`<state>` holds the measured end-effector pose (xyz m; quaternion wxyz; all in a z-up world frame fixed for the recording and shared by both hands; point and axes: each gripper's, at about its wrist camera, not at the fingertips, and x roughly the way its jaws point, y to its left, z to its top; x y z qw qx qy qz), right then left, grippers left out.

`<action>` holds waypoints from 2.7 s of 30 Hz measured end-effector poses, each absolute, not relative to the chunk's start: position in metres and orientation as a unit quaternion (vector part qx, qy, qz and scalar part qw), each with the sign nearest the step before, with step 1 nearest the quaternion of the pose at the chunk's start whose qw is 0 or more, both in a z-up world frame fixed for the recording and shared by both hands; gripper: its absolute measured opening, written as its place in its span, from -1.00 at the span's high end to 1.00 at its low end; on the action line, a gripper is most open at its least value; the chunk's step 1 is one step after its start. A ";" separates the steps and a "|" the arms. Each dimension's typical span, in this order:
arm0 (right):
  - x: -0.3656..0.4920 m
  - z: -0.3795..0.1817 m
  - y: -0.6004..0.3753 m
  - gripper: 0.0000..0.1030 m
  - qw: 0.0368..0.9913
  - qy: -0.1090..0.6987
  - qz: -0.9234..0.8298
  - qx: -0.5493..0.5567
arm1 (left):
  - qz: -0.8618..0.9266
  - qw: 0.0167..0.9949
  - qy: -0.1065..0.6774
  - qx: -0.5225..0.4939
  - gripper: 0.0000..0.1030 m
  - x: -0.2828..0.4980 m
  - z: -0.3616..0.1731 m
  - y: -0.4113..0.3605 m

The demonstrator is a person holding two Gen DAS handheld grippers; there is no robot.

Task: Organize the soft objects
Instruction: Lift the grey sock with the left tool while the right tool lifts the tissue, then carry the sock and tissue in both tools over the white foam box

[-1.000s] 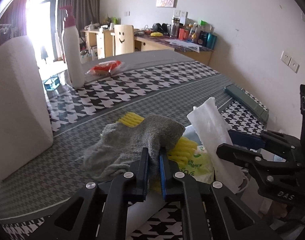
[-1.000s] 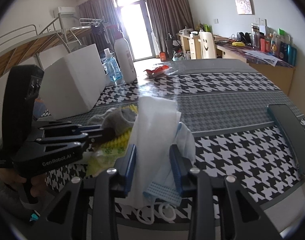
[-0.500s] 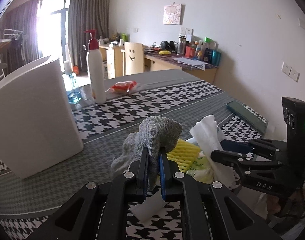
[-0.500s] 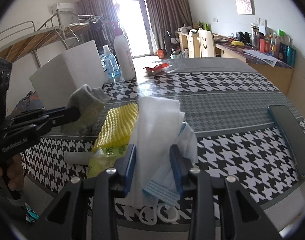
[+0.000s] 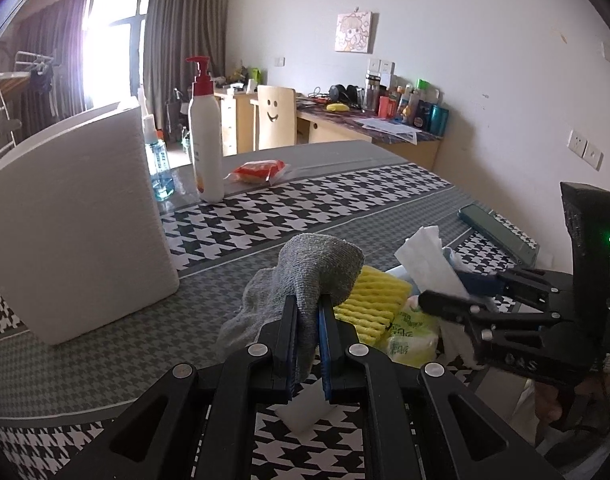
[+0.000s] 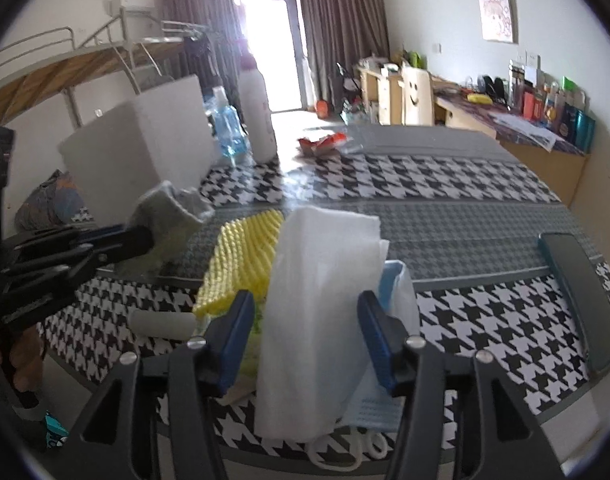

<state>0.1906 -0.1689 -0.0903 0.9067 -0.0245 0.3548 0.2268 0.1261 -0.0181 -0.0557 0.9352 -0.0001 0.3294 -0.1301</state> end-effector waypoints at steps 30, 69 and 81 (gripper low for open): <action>0.171 -0.032 -0.171 0.88 0.929 0.286 0.235 -0.015 | -0.122 0.952 0.282 0.001 0.89 0.105 -0.010 -0.004; 0.206 0.029 -0.139 0.87 0.940 0.223 0.259 -0.019 | -0.061 0.975 0.213 0.013 0.89 0.141 0.057 0.012; 0.218 0.046 -0.132 0.87 0.941 0.212 0.262 -0.026 | -0.053 0.979 0.198 0.017 0.89 0.147 0.076 0.013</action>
